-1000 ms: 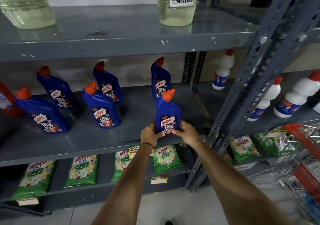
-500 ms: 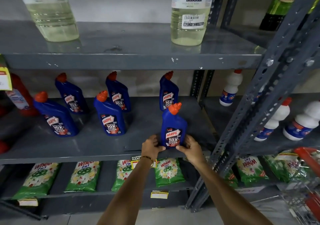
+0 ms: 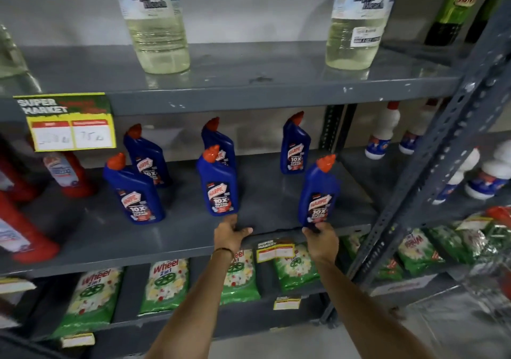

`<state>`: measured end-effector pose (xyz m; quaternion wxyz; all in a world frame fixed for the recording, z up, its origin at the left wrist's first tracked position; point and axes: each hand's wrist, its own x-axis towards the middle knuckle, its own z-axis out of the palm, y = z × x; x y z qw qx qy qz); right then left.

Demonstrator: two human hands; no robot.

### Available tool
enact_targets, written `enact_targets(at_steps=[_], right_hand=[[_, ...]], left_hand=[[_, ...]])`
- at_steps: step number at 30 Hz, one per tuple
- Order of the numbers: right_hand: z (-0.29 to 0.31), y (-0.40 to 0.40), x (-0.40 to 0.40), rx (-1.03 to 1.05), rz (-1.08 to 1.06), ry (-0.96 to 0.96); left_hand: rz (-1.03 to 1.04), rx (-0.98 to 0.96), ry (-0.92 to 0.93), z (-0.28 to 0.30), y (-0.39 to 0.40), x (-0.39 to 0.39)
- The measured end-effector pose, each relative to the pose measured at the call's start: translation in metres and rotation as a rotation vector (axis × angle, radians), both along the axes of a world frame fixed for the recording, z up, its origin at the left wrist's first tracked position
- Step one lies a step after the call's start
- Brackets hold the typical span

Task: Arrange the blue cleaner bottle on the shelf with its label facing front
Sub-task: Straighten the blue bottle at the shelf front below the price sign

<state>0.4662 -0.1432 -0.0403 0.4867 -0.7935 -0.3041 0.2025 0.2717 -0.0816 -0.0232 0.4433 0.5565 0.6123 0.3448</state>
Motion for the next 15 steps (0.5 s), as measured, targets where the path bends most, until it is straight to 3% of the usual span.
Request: enact_targets(at_steps=[4, 10, 15], right_hand=[[0.004, 0.005, -0.049, -0.033, -0.001, 0.03], [0.011, 0.034, -0.101, -0.095, 0.291, -0.024], [0.018, 0.072, -0.116, -0.129, 0.389, 0.053]], left_hand=[[0.019, -0.006, 0.045, -0.001, 0.01, -0.046], [0.024, 0.013, 0.109, 0.004, 0.027, -0.081], [0.01, -0.011, 0.101, 0.006, 0.044, -0.086]])
